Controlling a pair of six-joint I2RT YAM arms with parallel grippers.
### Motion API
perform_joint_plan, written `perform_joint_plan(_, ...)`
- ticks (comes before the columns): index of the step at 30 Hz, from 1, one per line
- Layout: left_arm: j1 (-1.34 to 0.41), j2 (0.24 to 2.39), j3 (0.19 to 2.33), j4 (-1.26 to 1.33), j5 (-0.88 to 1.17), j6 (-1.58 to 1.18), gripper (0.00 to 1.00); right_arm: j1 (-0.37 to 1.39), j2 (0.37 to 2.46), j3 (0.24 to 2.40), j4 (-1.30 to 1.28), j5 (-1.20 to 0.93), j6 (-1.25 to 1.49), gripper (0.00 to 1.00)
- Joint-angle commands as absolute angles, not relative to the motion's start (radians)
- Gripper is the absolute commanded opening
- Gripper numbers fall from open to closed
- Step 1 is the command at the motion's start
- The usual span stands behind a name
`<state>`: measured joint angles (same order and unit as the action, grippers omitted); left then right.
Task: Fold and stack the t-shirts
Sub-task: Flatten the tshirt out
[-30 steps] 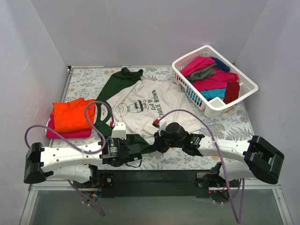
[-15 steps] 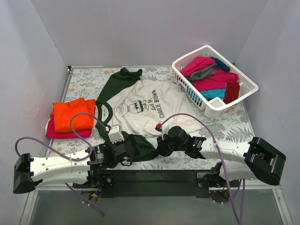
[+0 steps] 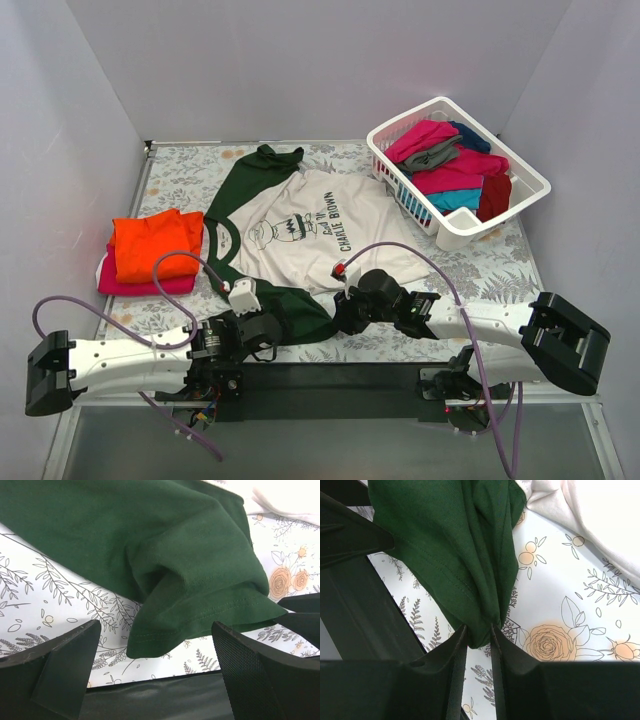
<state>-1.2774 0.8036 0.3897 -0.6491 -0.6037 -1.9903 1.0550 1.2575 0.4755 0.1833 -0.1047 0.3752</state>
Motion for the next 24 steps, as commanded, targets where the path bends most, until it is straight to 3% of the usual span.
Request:
perform_joint_plan(1, -1.273, 0.831, 0.377, -0.594, -0.597, -2.089, 0.85, 1.054, 1.246, 0.469, 0.219, -0.109, 0.374, 0.22)
perform_joint_plan(7, -1.273, 0.913, 0.387, -0.538, -0.586, -2.074, 0.76, 1.054, 1.23, 0.463, 0.219, -0.107, 0.382, 0.23)
perform_joint_plan(9, -1.273, 0.902, 0.38, -0.548, -0.588, -2.083, 0.57, 1.054, 1.223, 0.462, 0.218, -0.104, 0.382, 0.25)
perform_joint_plan(12, -1.273, 0.876, 0.382, -0.583, -0.594, -2.105, 0.37, 1.054, 1.207, 0.457, 0.218, -0.104, 0.383, 0.3)
perform_joint_plan(15, -1.273, 0.858, 0.387, -0.612, -0.594, -2.112, 0.27, 1.054, 1.187, 0.449, 0.213, -0.095, 0.383, 0.37)
perform_joint_plan(16, -1.273, 0.856, 0.388, -0.617, -0.594, -2.111, 0.18, 1.054, 1.172, 0.448, 0.21, -0.092, 0.383, 0.39)
perform_joint_plan(20, -1.273, 0.845, 0.425, -0.664, -0.598, -2.099, 0.0, 1.052, 1.111, 0.451, 0.14, -0.055, 0.365, 0.48)
perform_joint_plan(24, -1.273, 0.784, 0.479, -0.699, -0.614, -2.056, 0.0, 0.996, 1.014, 0.491, 0.002, 0.076, 0.331, 0.57)
